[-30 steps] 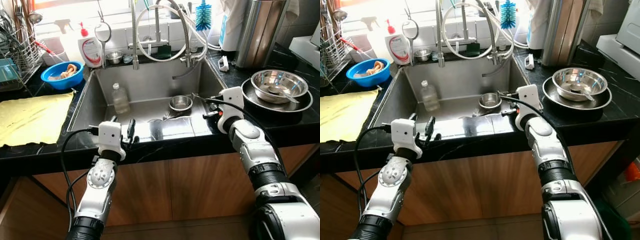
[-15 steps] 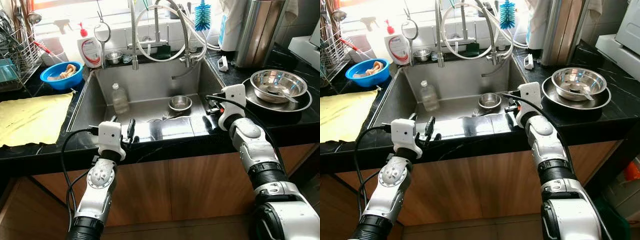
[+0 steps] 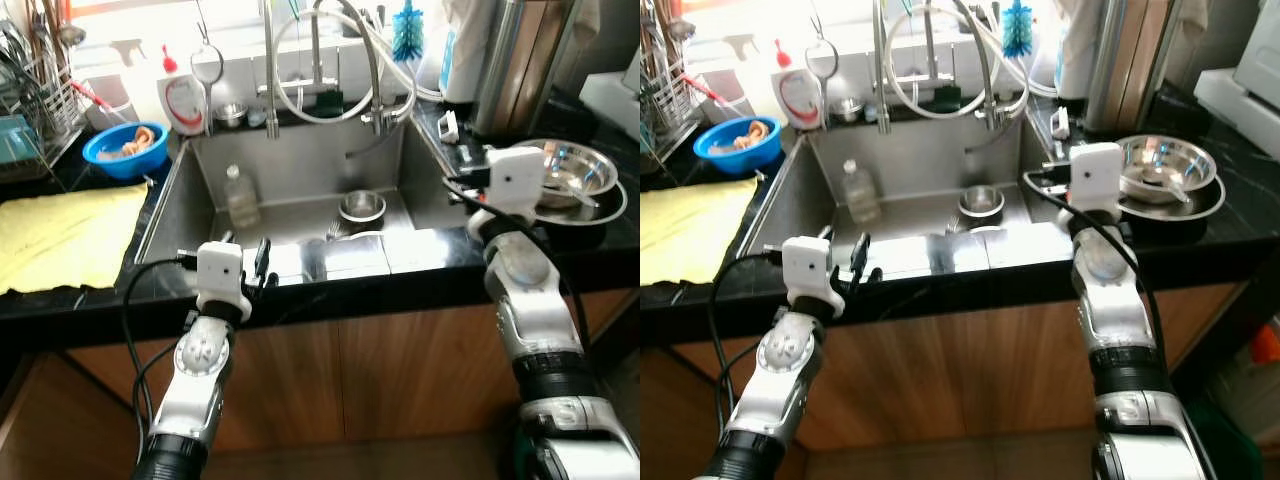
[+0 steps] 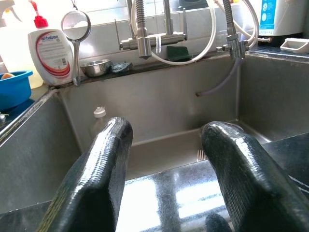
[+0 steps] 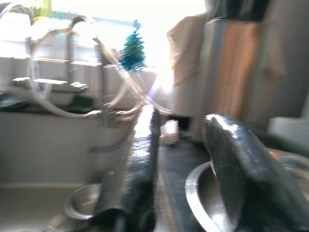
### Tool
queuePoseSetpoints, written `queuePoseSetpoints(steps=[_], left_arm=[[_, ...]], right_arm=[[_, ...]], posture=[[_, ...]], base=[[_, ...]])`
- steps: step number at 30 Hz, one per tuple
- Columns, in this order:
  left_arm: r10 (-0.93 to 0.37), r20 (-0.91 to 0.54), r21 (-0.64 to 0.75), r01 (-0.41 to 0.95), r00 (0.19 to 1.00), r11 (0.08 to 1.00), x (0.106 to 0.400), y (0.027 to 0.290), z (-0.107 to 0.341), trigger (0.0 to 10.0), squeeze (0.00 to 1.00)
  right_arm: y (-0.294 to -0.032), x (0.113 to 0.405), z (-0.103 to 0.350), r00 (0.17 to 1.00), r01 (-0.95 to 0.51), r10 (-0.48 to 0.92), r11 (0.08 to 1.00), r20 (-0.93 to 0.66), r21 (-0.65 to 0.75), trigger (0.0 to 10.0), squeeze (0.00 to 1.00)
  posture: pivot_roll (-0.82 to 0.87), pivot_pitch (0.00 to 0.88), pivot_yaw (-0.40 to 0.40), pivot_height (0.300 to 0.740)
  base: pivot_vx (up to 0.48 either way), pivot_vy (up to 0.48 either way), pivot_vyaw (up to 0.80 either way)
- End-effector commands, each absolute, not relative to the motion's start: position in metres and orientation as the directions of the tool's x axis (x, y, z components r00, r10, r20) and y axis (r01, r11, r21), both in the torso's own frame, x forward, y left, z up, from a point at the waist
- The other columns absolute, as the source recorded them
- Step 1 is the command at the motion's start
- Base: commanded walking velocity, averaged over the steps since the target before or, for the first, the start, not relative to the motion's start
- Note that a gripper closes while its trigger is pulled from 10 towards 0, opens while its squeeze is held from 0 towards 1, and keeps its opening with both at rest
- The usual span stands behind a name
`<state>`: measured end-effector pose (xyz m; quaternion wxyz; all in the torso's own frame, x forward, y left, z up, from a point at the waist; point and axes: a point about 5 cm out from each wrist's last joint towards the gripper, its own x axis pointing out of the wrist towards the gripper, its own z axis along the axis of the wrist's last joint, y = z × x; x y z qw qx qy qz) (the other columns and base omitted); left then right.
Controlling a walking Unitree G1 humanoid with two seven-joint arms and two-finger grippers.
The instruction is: Kitchen organization
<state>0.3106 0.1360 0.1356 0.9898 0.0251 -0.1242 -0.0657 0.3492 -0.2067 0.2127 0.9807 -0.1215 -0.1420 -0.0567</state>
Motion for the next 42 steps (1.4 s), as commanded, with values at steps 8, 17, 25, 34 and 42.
queuePoseSetpoints(steps=[8,17,25,34,42], left_arm=[[-0.133,0.225,0.081,0.117,0.965,0.990,0.313,0.139,0.133,10.0,0.00],[-0.143,0.229,0.084,0.127,0.963,0.988,0.314,0.137,0.134,10.0,0.00],[-0.140,0.231,0.088,0.123,0.963,0.989,0.313,0.139,0.134,10.0,0.00],[-0.146,0.227,0.092,0.128,0.963,0.987,0.313,0.140,0.133,10.0,0.00],[-0.146,0.223,0.092,0.128,0.964,0.987,0.313,0.139,0.132,10.0,0.00]], right_arm=[[-0.259,0.315,0.238,0.895,0.355,-0.259,0.906,0.364,-0.229,10.0,1.00],[-0.267,0.311,0.225,0.926,0.344,-0.280,0.902,0.255,-0.260,10.0,0.00],[-0.260,0.318,0.225,0.958,0.248,-0.185,0.919,0.219,-0.308,10.0,0.00],[-0.277,0.316,0.213,0.957,0.288,-0.265,0.899,0.114,-0.329,10.0,0.00],[-0.275,0.316,0.208,0.961,0.277,-0.267,0.901,0.079,-0.333,10.0,0.00]], posture=[[-0.18,0.000,0.107,0.740],[-0.18,0.000,0.113,0.740],[-0.17,0.000,0.111,0.740],[-0.17,0.000,0.118,0.740],[-0.17,0.000,0.118,0.740]], base=[[0.000,0.000,0.00],[0.000,0.000,0.00],[0.000,0.000,0.00],[0.000,0.000,0.00],[0.000,0.000,0.00]])
